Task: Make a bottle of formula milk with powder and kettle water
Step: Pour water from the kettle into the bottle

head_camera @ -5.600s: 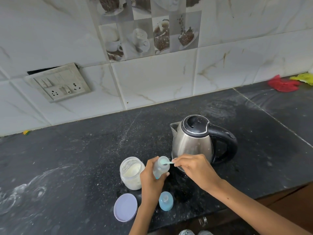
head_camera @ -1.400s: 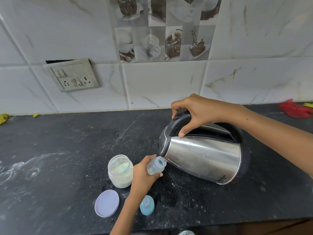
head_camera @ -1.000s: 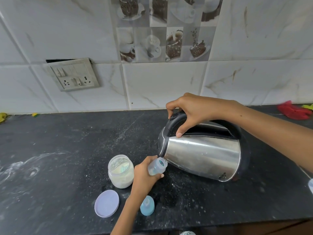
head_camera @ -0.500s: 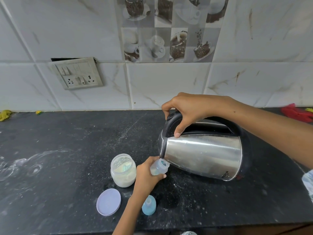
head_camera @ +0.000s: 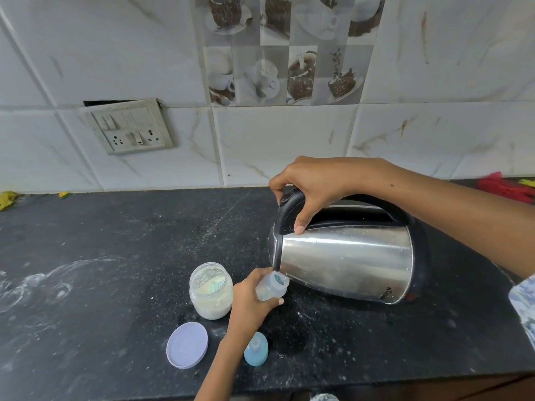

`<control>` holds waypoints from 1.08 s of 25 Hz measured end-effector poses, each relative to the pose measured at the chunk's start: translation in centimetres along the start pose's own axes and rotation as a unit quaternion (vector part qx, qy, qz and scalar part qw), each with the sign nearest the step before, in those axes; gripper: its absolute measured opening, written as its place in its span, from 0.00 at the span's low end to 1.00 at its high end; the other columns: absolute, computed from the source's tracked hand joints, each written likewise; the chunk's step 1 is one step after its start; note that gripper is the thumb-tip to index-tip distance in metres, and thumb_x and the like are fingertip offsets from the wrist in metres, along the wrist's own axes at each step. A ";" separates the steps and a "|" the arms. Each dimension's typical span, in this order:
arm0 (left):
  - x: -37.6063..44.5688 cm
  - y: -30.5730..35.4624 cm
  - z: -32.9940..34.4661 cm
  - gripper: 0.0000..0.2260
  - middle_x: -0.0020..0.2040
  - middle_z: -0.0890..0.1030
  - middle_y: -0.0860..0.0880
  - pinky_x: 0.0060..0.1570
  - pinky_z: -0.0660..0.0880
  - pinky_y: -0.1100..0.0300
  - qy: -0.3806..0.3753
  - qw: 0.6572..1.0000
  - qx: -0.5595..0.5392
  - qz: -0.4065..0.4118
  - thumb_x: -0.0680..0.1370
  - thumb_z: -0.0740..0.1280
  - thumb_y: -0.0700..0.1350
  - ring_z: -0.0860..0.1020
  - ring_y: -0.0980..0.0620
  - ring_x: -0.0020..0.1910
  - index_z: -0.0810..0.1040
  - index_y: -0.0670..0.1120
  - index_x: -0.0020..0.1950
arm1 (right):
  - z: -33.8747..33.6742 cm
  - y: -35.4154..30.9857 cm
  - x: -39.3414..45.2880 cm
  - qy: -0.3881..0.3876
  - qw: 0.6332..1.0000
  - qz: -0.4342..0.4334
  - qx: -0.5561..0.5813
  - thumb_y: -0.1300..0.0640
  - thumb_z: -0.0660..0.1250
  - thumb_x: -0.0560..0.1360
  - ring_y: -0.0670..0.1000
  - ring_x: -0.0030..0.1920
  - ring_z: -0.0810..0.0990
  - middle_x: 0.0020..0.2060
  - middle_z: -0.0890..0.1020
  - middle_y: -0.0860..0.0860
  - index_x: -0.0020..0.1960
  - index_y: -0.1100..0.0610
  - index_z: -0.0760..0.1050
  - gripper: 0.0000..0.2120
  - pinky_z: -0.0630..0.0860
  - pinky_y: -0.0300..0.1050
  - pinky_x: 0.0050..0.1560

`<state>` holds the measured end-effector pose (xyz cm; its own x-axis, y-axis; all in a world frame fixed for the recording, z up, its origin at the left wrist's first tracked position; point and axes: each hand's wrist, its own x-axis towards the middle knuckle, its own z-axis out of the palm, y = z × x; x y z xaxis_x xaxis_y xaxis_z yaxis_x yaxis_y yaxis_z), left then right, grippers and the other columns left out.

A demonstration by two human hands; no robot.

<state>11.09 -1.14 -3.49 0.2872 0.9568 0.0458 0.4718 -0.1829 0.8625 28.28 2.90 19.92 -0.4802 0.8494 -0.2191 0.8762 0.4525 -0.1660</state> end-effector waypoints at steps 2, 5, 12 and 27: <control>-0.1 -0.1 0.0 0.24 0.46 0.75 0.64 0.42 0.67 0.80 0.000 1.000 0.001 -0.002 0.64 0.79 0.41 0.73 0.67 0.45 0.75 0.53 0.55 | 0.0 0.0 0.0 -0.004 1.000 0.002 -0.001 0.48 0.81 0.62 0.57 0.35 0.80 0.26 0.76 0.49 0.45 0.51 0.72 0.21 0.66 0.40 0.30; -0.2 -0.2 0.1 0.24 0.47 0.76 0.64 0.42 0.68 0.79 -0.002 1.000 0.001 -0.001 0.64 0.79 0.41 0.74 0.64 0.47 0.75 0.52 0.57 | -0.2 -0.1 -0.1 -0.010 1.000 0.004 -0.002 0.49 0.81 0.62 0.56 0.35 0.80 0.25 0.76 0.48 0.45 0.52 0.72 0.20 0.67 0.39 0.30; -0.3 -0.1 0.2 0.23 0.49 0.77 0.61 0.41 0.66 0.81 -0.005 1.000 0.005 0.002 0.65 0.78 0.41 0.73 0.63 0.48 0.75 0.52 0.57 | -0.5 -0.7 0.2 -0.016 1.000 0.006 -0.013 0.49 0.81 0.61 0.54 0.34 0.79 0.26 0.76 0.49 0.44 0.51 0.72 0.21 0.68 0.41 0.31; -0.6 -0.7 0.5 0.25 0.55 0.79 0.56 0.56 0.70 0.65 -0.010 1.000 0.006 0.001 0.65 0.78 0.41 0.75 0.58 0.55 0.76 0.50 0.60 | -1.0 -1.4 0.6 -0.042 0.998 0.017 -0.032 0.51 0.81 0.62 0.53 0.36 0.80 0.31 0.79 0.53 0.46 0.54 0.73 0.21 0.67 0.39 0.30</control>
<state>11.05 -1.67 -4.37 0.3040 0.9519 0.0377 0.4806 -0.1875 0.8567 26.80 2.98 20.97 -0.4502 0.8398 -0.3034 0.8913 0.4430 -0.0964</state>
